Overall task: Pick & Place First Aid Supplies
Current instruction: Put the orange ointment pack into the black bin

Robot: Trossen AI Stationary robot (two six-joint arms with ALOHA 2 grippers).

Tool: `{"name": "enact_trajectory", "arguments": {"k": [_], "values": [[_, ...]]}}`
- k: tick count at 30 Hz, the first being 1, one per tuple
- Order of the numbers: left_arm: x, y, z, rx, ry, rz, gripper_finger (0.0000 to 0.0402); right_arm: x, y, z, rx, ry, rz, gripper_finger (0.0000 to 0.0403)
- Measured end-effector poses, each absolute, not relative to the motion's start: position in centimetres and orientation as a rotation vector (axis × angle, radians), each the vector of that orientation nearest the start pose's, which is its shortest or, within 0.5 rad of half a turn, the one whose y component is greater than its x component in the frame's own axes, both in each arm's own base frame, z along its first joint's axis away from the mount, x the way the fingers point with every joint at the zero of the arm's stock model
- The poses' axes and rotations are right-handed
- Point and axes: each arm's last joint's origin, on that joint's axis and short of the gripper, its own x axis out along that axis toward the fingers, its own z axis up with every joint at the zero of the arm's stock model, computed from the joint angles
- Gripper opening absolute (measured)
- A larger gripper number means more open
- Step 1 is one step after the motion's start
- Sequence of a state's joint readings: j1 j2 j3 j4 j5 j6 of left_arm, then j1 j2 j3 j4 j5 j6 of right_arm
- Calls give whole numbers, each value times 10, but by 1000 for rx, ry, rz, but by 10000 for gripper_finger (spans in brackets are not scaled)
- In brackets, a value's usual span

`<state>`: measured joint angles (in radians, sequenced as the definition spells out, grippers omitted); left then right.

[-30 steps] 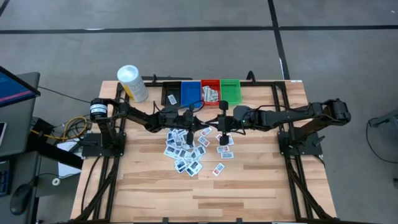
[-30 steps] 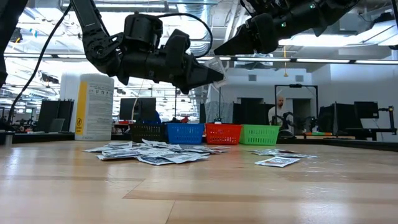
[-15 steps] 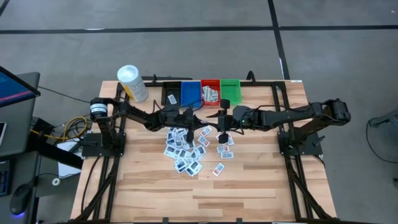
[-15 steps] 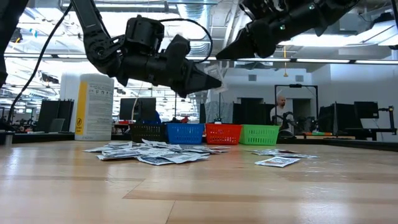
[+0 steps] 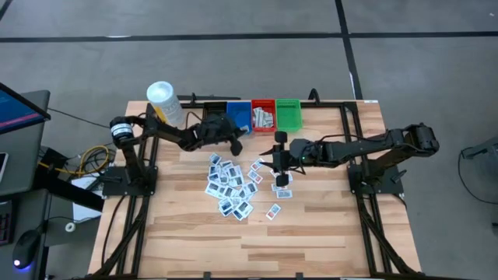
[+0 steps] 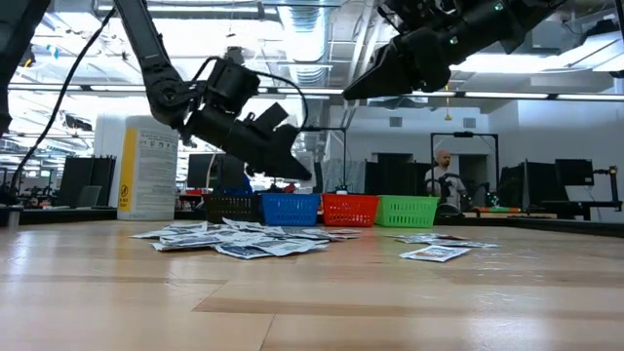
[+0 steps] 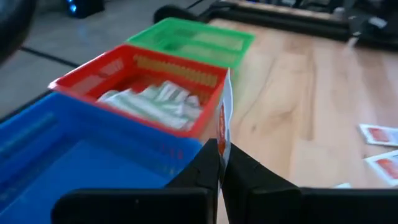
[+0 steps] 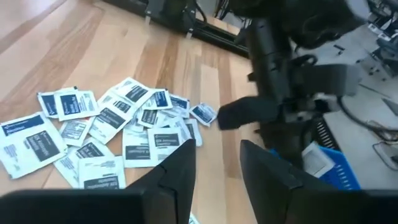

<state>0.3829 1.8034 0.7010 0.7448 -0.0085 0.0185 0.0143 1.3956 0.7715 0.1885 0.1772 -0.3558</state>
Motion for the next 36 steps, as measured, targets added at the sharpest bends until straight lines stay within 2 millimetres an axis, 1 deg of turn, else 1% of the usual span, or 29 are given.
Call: {"name": "enact_trajectory", "arguments": {"k": [4, 7, 10, 12, 14, 18, 23, 29, 36], "values": [[297, 130, 149, -43, 323, 418, 6, 294, -1, 226, -376, 470, -83, 119], [278, 130, 165, -25, 279, 482, 9, 293, -3, 224, -374, 484, -88, 119], [255, 130, 177, -15, 251, 559, 11, 293, -6, 223, -371, 494, -91, 119], [241, 131, 180, -23, 250, 612, 10, 293, -8, 223, -356, 497, -87, 119], [228, 133, 178, -38, 275, 654, 8, 292, -10, 223, -341, 495, -92, 119], [210, 141, 170, -106, 317, 731, 6, 292, -12, 223, -329, 496, -101, 119], [202, 150, 160, -145, 346, 774, 14, 293, -13, 223, -321, 493, -108, 119], [203, 155, 151, -150, 354, 785, 20, 292, -14, 222, -287, 500, -124, 119], [206, 157, 150, -144, 328, 785, 60, 289, -24, 217, -223, 560, -166, 119]]}}
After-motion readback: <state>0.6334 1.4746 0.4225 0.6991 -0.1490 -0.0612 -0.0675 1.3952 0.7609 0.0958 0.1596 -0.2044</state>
